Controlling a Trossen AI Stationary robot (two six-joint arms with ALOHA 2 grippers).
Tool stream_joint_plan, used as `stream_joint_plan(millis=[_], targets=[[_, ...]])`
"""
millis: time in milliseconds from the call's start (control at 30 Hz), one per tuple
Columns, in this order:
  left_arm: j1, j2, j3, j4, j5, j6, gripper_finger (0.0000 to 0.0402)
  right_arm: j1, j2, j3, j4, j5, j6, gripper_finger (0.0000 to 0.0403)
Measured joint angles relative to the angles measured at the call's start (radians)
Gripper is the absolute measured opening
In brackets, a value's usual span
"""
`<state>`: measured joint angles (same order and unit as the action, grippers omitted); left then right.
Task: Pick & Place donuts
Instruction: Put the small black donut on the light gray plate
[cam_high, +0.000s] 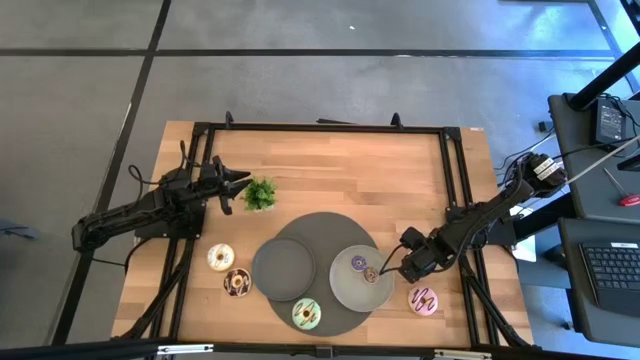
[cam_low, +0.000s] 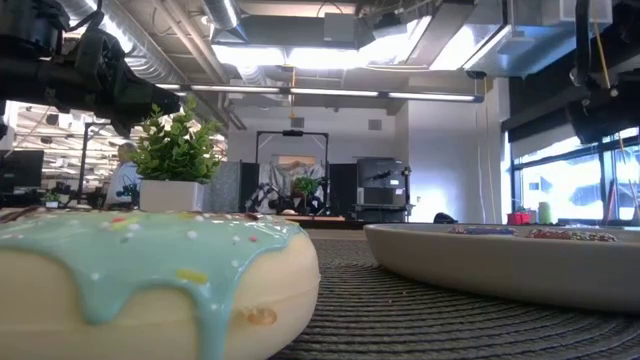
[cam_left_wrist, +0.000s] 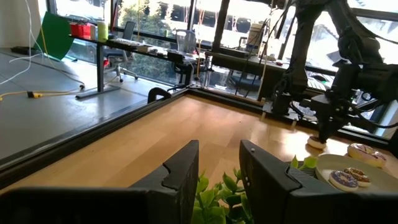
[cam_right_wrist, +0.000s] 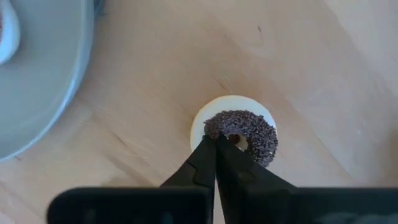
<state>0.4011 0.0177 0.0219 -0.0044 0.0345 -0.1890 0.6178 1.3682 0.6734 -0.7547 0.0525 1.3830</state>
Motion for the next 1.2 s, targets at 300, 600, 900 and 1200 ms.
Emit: stream_joint_plan(millis=[300,600,900,1200], targets=[[0.000,0.000,0.000,0.000,0.000,0.000,0.0111,0.000,0.023,0.261,-0.109,0.084,-0.166,0.0003],[0.000,0.000,0.000,0.000,0.000,0.000,0.0111,-0.019,0.333,0.590,-0.109,0.141,-0.485,0.0003],[0.000,0.000,0.000,0.000,0.000,-0.001,0.0112,-0.033,0.598,0.856,-0.110,0.138,-0.680,0.0003],[0.000,0.000,0.000,0.000,0.000,-0.011,0.0112,-0.054,0.640,0.836,-0.116,0.110,-0.647,0.0003]])
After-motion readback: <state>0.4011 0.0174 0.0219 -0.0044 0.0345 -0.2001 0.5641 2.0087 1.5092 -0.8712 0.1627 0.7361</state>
